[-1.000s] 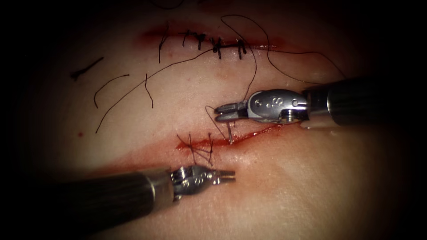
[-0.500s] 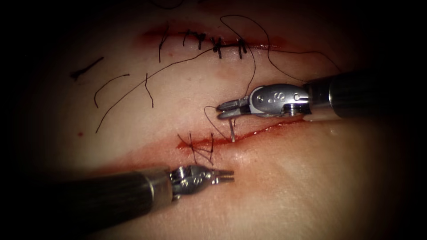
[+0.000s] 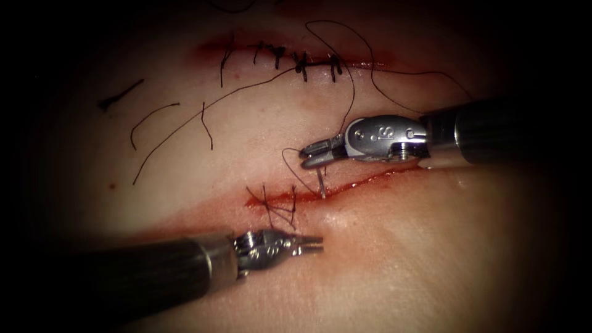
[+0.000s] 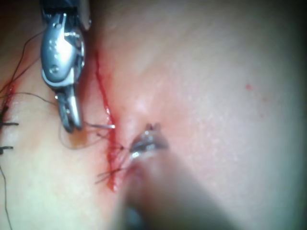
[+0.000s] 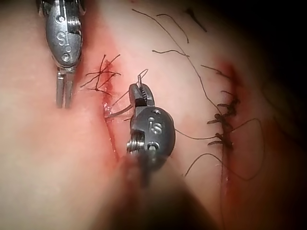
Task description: Wound Closure
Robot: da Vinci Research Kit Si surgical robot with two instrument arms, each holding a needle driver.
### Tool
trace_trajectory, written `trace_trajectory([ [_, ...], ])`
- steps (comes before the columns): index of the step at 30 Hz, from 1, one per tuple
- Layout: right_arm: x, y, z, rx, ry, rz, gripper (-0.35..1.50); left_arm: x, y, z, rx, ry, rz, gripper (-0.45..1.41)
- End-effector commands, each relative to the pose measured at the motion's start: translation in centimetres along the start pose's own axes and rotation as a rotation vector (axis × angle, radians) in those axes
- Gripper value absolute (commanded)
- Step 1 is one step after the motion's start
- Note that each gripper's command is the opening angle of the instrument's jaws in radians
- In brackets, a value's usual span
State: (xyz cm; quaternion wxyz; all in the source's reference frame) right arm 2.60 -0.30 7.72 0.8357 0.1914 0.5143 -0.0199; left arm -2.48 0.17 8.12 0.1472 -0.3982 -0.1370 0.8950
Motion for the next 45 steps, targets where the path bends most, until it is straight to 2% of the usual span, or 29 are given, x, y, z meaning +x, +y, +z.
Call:
trace_trajectory([
  [1, -0.02, 0.01, 0.09, -0.004, -0.004, 0.016, -0.35, -0.02, 0.03, 0.1, -0.002, 0.001, -0.001, 0.12],
  [8, 0.01, 0.04, 0.12, -0.011, -0.003, 0.155, -0.35, -0.03, 0.03, 0.12, -0.001, 0.0, 0.006, 0.12],
  [16, 0.0, 0.03, 0.13, 0.002, -0.025, 0.224, -0.35, -0.1, -0.01, 0.13, -0.005, -0.005, 0.006, 0.12],
  [20, -0.02, 0.03, 0.14, 0.046, -0.032, 0.246, -0.35, -0.1, 0.0, 0.13, -0.004, -0.005, 0.006, 0.12],
  [26, -0.11, 0.12, 0.1, 0.16, -0.027, 0.197, -0.35, -0.1, 0.01, 0.12, -0.005, -0.005, 0.006, 0.12],
  [36, -0.16, 0.07, 0.14, 0.229, 0.013, 0.332, -0.35, -0.1, 0.01, 0.12, -0.005, -0.005, 0.006, 0.12],
  [45, -0.17, 0.04, 0.16, 0.238, 0.037, 0.462, -0.35, -0.1, 0.01, 0.11, -0.005, -0.005, 0.006, 0.12],
])
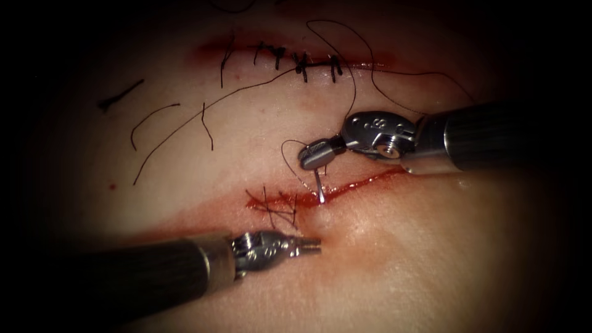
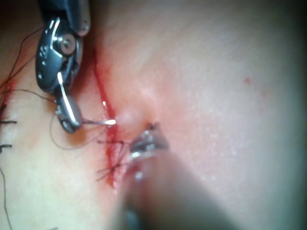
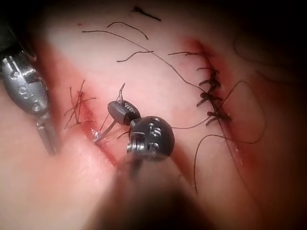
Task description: Wound Closure
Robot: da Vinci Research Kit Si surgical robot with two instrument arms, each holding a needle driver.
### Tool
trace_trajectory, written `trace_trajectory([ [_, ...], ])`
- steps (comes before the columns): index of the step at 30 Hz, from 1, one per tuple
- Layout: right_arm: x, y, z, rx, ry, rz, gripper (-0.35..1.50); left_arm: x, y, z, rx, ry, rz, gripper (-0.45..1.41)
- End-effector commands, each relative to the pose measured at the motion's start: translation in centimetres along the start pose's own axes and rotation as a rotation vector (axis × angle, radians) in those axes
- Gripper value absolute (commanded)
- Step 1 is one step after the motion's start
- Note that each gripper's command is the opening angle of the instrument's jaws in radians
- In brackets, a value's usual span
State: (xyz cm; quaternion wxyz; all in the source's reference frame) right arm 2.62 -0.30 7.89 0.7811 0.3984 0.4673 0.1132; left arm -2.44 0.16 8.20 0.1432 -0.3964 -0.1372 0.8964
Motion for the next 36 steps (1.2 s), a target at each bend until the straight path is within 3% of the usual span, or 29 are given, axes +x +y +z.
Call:
trace_trajectory([
  [1, -0.04, 0.01, 0.08, 0.004, 0.002, 0.017, -0.35, -0.02, 0.03, 0.09, -0.003, 0.001, -0.001, 0.12],
  [27, -0.09, -0.09, 0.1, 0.1, -0.006, 0.223, -0.35, -0.02, 0.03, 0.08, -0.004, 0.001, 0.0, 0.12],
  [36, -0.06, -0.05, 0.05, 0.09, 0.008, 0.248, -0.35, -0.02, 0.03, 0.08, -0.004, 0.001, 0.0, 0.12],
])
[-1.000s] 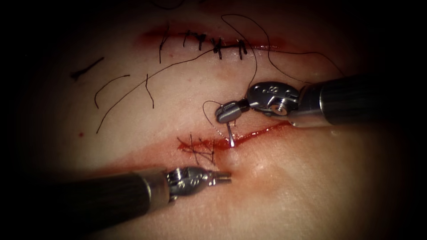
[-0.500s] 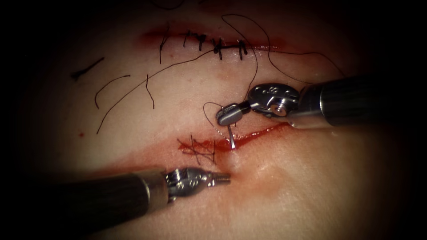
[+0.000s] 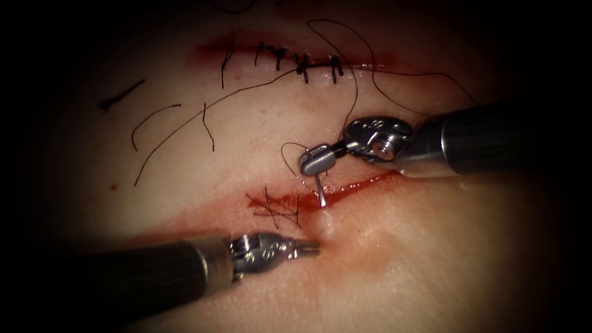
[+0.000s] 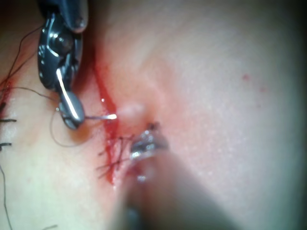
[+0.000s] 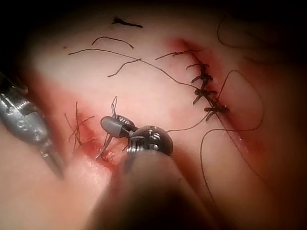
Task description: Wound Closure
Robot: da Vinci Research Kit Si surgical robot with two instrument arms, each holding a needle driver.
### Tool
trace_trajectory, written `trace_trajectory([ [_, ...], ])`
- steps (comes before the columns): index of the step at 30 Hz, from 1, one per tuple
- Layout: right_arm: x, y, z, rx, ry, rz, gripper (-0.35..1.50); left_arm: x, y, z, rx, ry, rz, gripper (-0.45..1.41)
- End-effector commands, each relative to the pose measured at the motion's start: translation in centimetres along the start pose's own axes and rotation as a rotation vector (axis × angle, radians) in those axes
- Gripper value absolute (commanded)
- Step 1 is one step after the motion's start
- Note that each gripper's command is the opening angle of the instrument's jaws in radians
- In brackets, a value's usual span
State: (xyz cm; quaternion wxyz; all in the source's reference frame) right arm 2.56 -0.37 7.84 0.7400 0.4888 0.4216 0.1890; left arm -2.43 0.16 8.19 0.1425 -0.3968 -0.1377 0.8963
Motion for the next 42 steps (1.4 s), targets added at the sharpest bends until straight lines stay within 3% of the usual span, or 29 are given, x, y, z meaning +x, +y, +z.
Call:
trace_trajectory([
  [1, 0.0, 0.06, 0.05, -0.001, 0.005, -0.001, -0.35, -0.02, 0.03, 0.09, -0.002, 0.001, -0.001, 0.12],
  [10, 0.08, 0.11, 0.01, -0.022, 0.025, 0.006, -0.35, -0.02, 0.03, 0.1, -0.002, 0.001, -0.001, 0.12],
  [26, 0.16, 0.25, -0.09, -0.145, 0.007, -0.302, -0.35, 0.07, 0.09, 0.08, -0.002, 0.001, -0.006, 0.12],
  [42, 0.34, 0.29, -0.14, -0.22, 0.006, -0.462, -0.35, 0.1, 0.11, 0.07, -0.004, 0.002, -0.008, 0.12],
])
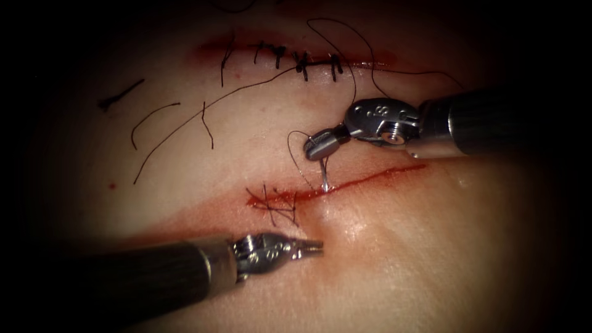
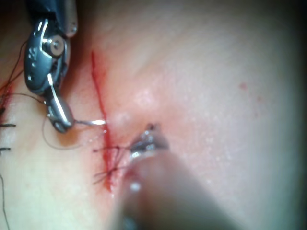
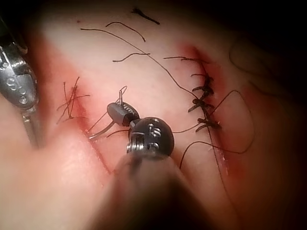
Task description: Wound Closure
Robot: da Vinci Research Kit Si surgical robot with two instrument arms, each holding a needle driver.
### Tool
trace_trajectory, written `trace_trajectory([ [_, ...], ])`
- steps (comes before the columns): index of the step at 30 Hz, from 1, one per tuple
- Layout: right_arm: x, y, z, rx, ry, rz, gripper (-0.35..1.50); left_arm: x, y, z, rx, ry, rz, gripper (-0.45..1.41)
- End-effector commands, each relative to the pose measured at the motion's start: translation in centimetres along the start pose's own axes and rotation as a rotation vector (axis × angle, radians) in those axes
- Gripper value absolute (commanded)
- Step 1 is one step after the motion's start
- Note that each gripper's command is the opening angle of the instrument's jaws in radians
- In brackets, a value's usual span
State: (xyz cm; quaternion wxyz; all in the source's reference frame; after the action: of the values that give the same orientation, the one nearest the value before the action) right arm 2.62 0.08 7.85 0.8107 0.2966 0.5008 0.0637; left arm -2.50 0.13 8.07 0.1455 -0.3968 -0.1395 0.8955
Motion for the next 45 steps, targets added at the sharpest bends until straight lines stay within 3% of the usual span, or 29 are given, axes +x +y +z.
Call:
trace_trajectory([
  [1, -0.02, 0.05, 0.07, -0.001, 0.002, -0.016, -0.35, -0.02, 0.03, 0.09, -0.003, 0.001, -0.001, 0.12],
  [16, 0.04, -0.02, 0.08, 0.037, 0.024, -0.05, -0.35, -0.02, 0.03, 0.11, -0.001, 0.0, -0.001, 0.12],
  [28, 0.07, -0.11, 0.09, 0.087, 0.072, 0.108, -0.35, -0.09, -0.02, 0.16, 0.0, 0.0, 0.005, 0.1],
  [45, -0.01, -0.29, 0.16, 0.157, 0.055, 0.301, -0.35, -0.13, -0.05, 0.16, -0.002, 0.001, 0.01, 0.1],
])
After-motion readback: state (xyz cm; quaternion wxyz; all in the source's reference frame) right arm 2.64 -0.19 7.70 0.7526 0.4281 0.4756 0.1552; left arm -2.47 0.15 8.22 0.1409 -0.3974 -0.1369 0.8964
